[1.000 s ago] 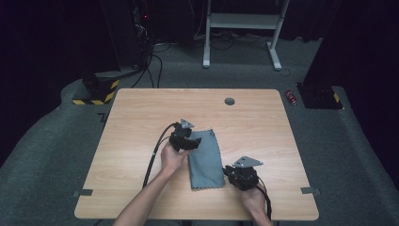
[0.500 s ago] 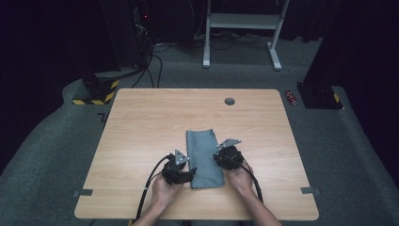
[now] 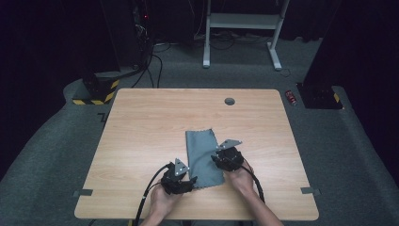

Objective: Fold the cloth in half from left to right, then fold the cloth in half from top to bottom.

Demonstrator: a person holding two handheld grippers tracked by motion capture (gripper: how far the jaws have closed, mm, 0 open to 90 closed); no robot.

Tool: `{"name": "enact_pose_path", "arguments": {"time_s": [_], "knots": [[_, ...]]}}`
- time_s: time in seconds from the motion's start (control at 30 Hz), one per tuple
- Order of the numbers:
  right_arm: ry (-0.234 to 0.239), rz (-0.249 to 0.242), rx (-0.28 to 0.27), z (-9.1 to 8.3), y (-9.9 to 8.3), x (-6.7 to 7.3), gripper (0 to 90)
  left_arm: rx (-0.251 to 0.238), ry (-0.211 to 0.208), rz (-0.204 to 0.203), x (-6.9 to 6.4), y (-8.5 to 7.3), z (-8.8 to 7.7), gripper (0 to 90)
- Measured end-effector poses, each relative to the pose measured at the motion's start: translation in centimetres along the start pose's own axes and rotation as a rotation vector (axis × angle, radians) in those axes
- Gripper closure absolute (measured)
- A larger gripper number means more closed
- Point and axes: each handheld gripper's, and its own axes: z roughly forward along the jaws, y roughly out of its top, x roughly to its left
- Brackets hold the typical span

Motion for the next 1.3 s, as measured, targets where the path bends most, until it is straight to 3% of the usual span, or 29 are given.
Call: {"name": "enact_pose_path", "arguments": {"time_s": [0.13,0.33,0.97,1.3], "knots": [[0.030,-0.032,0.004,-1.0,-1.6,1.1,62.2,0.003,0.005,0.008,0.1,-0.5,0.0,42.5],[0.022,-0.037,0.004,-1.6,-3.2,1.7,56.4,-0.008,0.005,-0.002,-0.1,-0.8,-0.1,42.8],[0.027,-0.020,-0.015,-1.8,-3.8,2.0,55.4,-0.034,-0.012,0.005,0.7,-1.8,-0.7,42.5],[0.018,-0.026,-0.021,-2.1,-4.1,4.0,56.3,-0.038,-0.008,-0.001,1.7,-3.1,-2.0,43.9]]}}
